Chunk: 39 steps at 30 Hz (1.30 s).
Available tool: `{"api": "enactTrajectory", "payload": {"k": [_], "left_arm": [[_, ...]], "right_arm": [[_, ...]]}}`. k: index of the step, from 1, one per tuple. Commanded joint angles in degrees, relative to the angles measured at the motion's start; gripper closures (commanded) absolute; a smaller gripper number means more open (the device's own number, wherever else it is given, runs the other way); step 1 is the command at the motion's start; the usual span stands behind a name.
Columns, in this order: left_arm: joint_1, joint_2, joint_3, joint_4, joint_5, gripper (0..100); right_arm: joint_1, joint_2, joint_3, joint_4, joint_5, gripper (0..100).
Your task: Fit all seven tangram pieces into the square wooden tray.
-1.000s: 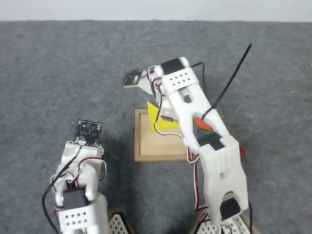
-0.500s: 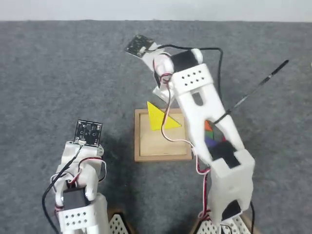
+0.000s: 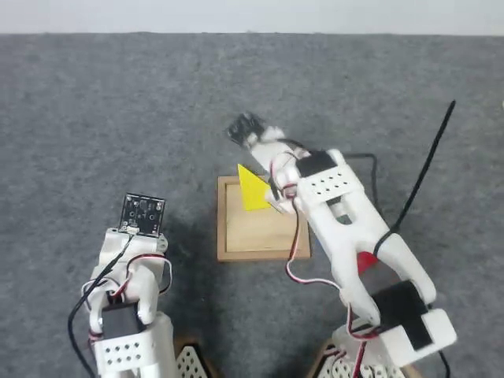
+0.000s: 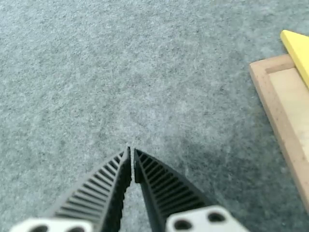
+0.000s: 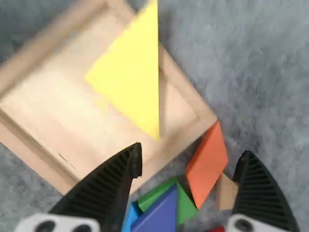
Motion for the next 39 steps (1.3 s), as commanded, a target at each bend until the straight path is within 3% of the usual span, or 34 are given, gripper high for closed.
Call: {"api": "enactTrajectory", "payload": {"k": [1, 14, 27, 39], "left_arm": [[-0.4, -0.7, -0.4, 0.4, -0.8, 99], [-0.4, -0.7, -0.4, 0.4, -0.8, 99], [-0.4, -0.7, -0.4, 0.4, -0.8, 99], [-0.4, -0.7, -0.4, 0.4, -0.8, 99]], "right_arm": [[0.4, 1.5, 0.4, -1.7, 1.3, 69.3], [-1.7, 10.3, -0.6, -4.8, 1.1, 69.3], [6.0, 25.3, -20.1, 0.3, 1.4, 69.3], [10.2, 20.4, -22.9, 2.0, -2.0, 69.3]]}}
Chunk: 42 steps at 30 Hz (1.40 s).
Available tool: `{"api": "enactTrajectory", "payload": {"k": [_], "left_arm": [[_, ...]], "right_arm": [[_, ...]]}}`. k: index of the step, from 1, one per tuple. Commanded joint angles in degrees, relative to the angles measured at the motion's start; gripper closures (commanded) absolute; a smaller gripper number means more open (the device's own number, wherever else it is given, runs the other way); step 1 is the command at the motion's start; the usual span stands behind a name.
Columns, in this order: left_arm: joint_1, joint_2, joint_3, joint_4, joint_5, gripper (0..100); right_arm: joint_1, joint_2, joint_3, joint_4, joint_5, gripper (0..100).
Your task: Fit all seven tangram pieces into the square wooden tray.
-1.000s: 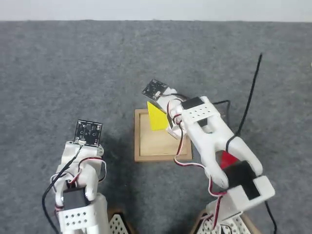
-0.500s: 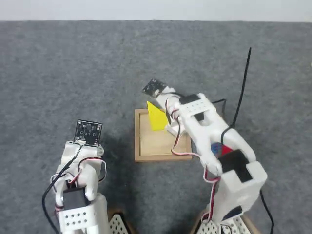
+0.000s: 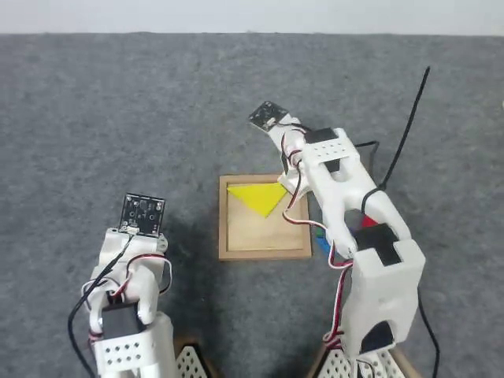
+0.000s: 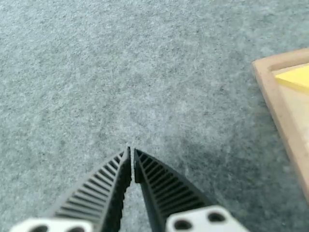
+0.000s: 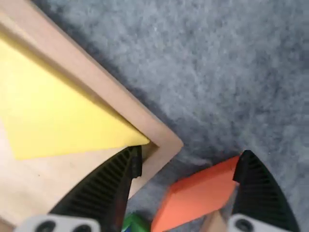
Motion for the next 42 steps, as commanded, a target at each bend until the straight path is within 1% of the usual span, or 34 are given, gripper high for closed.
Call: {"api": "enactTrajectory", "payload": {"k": [1, 5, 8, 10, 13, 16, 19, 25, 28, 31, 37, 42], "left_arm": [[-0.4, -0.7, -0.4, 0.4, -0.8, 99], [-0.4, -0.7, -0.4, 0.4, -0.8, 99], [-0.4, -0.7, -0.4, 0.4, -0.8, 99], [-0.4, -0.7, -0.4, 0.4, -0.8, 99], [-0.4, -0.7, -0.4, 0.4, -0.8, 99], [-0.4, -0.7, -0.4, 0.4, -0.8, 99], [-0.4, -0.7, -0.4, 0.4, -0.8, 99], [-0.4, -0.7, -0.4, 0.4, -0.8, 99], [-0.4, -0.7, -0.4, 0.4, -0.8, 99], [-0.4, -0.7, -0.4, 0.4, -0.8, 99], [-0.4, -0.7, -0.4, 0.4, -0.8, 99], [-0.4, -0.7, -0.4, 0.4, -0.8, 99]], "right_arm": [[3.4, -9.6, -1.4, 2.3, -3.2, 69.3], [6.4, -24.7, 6.3, 4.0, -5.0, 69.3], [8.6, -33.5, 14.2, 7.2, -5.7, 69.3], [10.7, -36.9, 19.3, 8.9, -7.2, 69.2], [14.7, -38.0, 25.7, 10.2, -9.8, 69.2], [18.2, -36.8, 30.5, 8.0, -13.0, 69.2], [19.7, -34.9, 33.4, 7.2, -15.7, 69.2], [20.4, -29.8, 33.9, 4.4, -16.3, 69.2], [22.0, -25.4, 33.7, 2.6, -16.3, 69.2], [23.3, -20.4, 31.3, 1.8, -16.1, 69.2], [22.9, -11.0, 24.5, 7.3, -15.7, 69.3], [23.0, -8.6, 18.2, 7.7, -15.6, 77.3]]}}
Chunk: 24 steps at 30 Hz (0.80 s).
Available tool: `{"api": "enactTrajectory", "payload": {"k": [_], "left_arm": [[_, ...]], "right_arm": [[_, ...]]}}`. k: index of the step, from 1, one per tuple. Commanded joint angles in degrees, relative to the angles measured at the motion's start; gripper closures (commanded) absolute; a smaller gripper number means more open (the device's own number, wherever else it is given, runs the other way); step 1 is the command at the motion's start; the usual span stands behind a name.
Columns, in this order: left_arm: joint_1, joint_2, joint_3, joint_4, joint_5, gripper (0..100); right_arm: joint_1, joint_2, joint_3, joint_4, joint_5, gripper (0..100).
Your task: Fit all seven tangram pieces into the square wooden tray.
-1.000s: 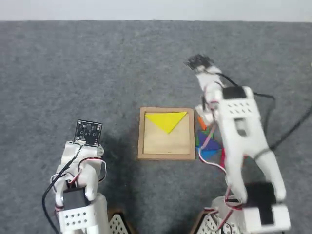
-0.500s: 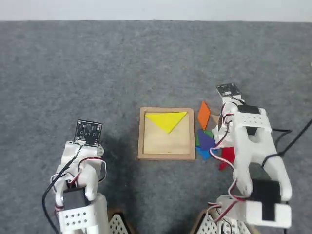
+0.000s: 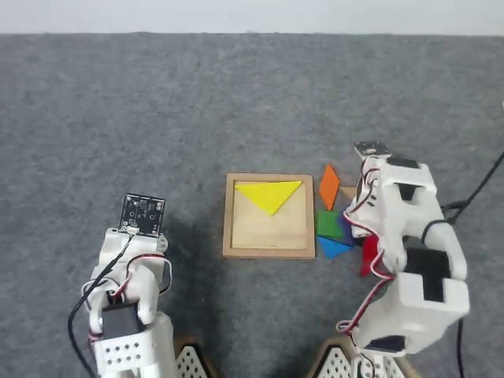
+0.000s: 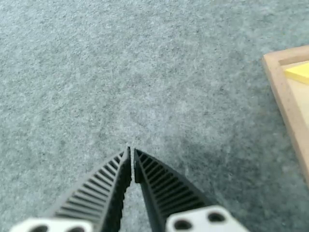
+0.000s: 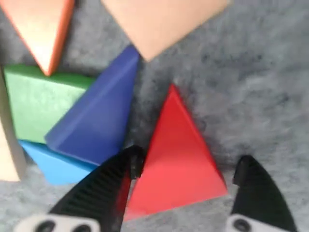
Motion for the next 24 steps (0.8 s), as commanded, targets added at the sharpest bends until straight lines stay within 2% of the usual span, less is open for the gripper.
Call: {"api": "enactTrajectory", "payload": {"k": [1, 12, 19, 24], "left_arm": [[-0.4, -0.7, -0.4, 0.4, -0.8, 99], [-0.4, -0.7, -0.4, 0.4, -0.8, 99], [-0.4, -0.7, -0.4, 0.4, -0.8, 99], [-0.4, -0.7, -0.4, 0.4, -0.8, 99]], "right_arm": [[0.6, 2.3, -5.7, -0.7, 0.3, 78.3], [0.7, 2.4, -16.9, 0.2, 2.3, 78.6], [0.3, 2.3, -22.4, 9.1, 3.0, 78.6], [2.9, 1.3, -18.5, 13.2, 6.2, 75.1]]}}
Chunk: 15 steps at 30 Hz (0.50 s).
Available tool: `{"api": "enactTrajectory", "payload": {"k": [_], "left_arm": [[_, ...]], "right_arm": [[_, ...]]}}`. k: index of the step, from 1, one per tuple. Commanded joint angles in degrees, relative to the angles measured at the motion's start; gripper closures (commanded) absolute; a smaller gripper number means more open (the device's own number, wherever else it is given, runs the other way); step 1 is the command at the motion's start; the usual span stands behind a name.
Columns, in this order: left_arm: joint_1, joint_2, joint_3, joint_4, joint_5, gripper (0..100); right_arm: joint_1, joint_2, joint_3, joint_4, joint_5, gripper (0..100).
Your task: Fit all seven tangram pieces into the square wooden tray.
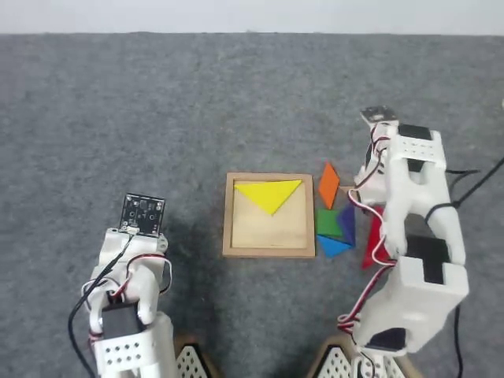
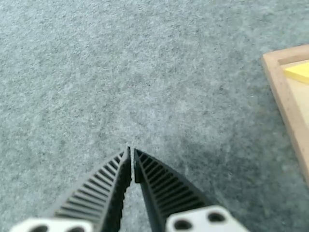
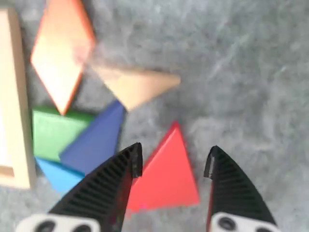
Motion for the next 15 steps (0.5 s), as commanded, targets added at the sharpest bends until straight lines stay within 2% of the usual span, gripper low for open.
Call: {"api": "enactTrajectory", "payload": {"k": [1, 6, 9, 12, 15], "left_arm": [[-0.4, -0.7, -0.4, 0.4, -0.8, 99], [-0.3, -0.7, -0.4, 0.4, -0.8, 99], [-0.4, -0.7, -0.4, 0.4, -0.8, 99], [-0.4, -0.7, -0.4, 0.4, -0.8, 99], [-0.4, -0.7, -0.4, 0.4, -0.8, 99]], "right_arm": [[1.5, -3.6, 4.0, -0.5, 1.6, 74.2], [-1.1, -18.8, 24.4, -16.0, -4.4, 75.0], [-1.5, -25.3, 29.6, -17.4, -7.5, 75.0], [-1.4, -26.1, 31.1, -17.0, -12.4, 75.0], [-1.4, -25.5, 32.3, -17.2, -13.8, 74.9]]}}
